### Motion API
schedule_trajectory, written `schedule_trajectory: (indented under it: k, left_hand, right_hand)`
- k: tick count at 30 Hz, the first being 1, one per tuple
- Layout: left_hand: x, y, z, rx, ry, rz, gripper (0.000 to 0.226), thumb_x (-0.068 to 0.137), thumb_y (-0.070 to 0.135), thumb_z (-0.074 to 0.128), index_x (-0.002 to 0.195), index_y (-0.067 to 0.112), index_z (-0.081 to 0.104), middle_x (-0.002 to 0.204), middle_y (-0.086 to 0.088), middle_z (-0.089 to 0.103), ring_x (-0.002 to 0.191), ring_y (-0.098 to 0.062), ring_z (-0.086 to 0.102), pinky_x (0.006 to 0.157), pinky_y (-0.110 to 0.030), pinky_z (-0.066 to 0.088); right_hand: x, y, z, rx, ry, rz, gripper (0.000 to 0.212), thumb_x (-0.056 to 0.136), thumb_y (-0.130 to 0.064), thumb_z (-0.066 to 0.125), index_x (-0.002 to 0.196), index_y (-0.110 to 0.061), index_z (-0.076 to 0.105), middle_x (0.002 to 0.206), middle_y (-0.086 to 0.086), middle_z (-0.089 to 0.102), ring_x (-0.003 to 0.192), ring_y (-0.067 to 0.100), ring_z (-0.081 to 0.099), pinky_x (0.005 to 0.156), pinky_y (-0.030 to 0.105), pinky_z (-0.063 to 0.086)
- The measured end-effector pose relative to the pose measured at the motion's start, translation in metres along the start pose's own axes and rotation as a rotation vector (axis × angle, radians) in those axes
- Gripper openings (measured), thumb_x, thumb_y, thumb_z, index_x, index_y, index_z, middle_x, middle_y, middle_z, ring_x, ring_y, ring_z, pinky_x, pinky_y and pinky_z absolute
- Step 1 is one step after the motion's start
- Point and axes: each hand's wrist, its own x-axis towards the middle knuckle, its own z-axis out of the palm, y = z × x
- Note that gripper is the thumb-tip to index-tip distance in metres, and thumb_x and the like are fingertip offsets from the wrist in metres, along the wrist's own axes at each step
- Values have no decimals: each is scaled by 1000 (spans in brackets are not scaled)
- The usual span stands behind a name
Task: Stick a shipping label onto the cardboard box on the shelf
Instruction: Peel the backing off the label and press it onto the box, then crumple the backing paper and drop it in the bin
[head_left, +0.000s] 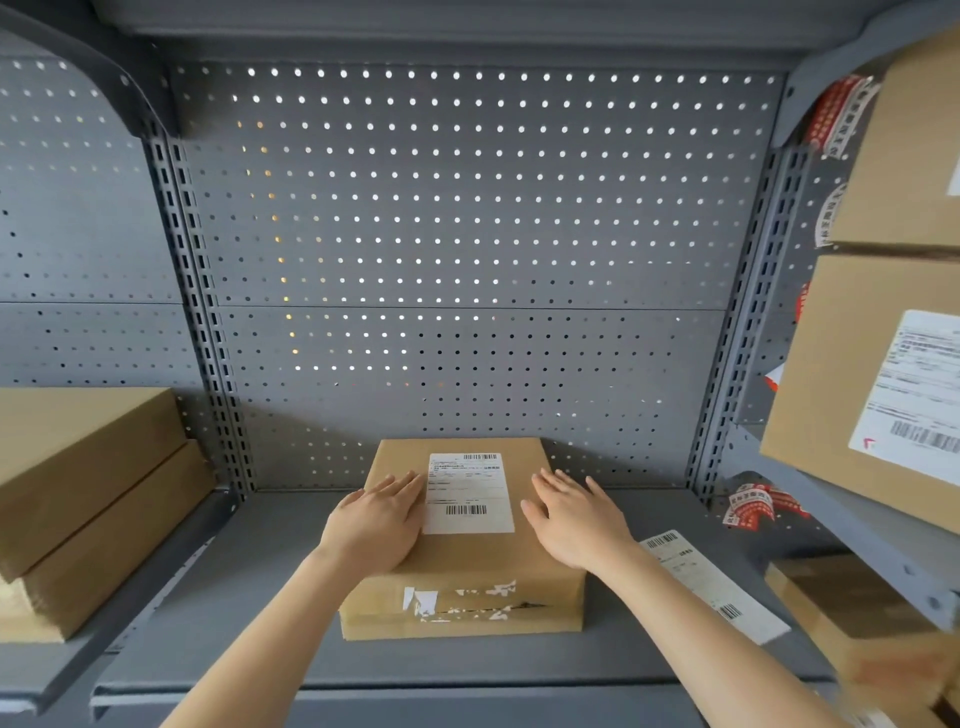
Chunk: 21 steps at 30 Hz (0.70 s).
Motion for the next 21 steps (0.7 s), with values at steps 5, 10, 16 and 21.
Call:
schedule_trajectory:
  k: [5, 10, 16, 21]
  left_hand:
    - [10, 48, -4, -72, 96, 74, 51, 99, 42, 28, 148, 29, 23, 156, 9, 27, 141, -15, 29, 113, -33, 25]
    - [18, 105, 4, -178, 105, 200, 45, 98, 40, 34, 142, 29, 35, 147, 5, 44, 132, -22, 42, 106, -36, 35]
    - [21, 134, 18, -191, 80, 275, 44, 97, 40, 37, 139, 28, 41, 146, 6, 44, 131, -20, 42, 106, -33, 33]
    - [28, 141, 24, -214, 73, 321, 39, 95, 38, 42, 132, 27, 51, 140, 7, 51, 127, -18, 45, 104, -31, 35]
  right_hand:
    - [-14, 31, -13, 24, 90, 48, 55, 100, -44, 24, 149, -18, 26, 158, -4, 24, 146, 12, 18, 120, 36, 9]
    - [-36, 66, -15, 1, 173, 96, 53, 96, -44, 39, 141, -16, 43, 145, -1, 48, 137, 17, 37, 112, 33, 29]
    - [-55, 92, 5, -47, 110, 166, 53, 88, -52, 49, 126, -17, 60, 122, 2, 66, 119, 21, 52, 92, 34, 44]
    - [-63, 96, 17, -75, 109, 200, 52, 85, -56, 54, 117, -18, 65, 114, 2, 67, 114, 20, 54, 89, 34, 45]
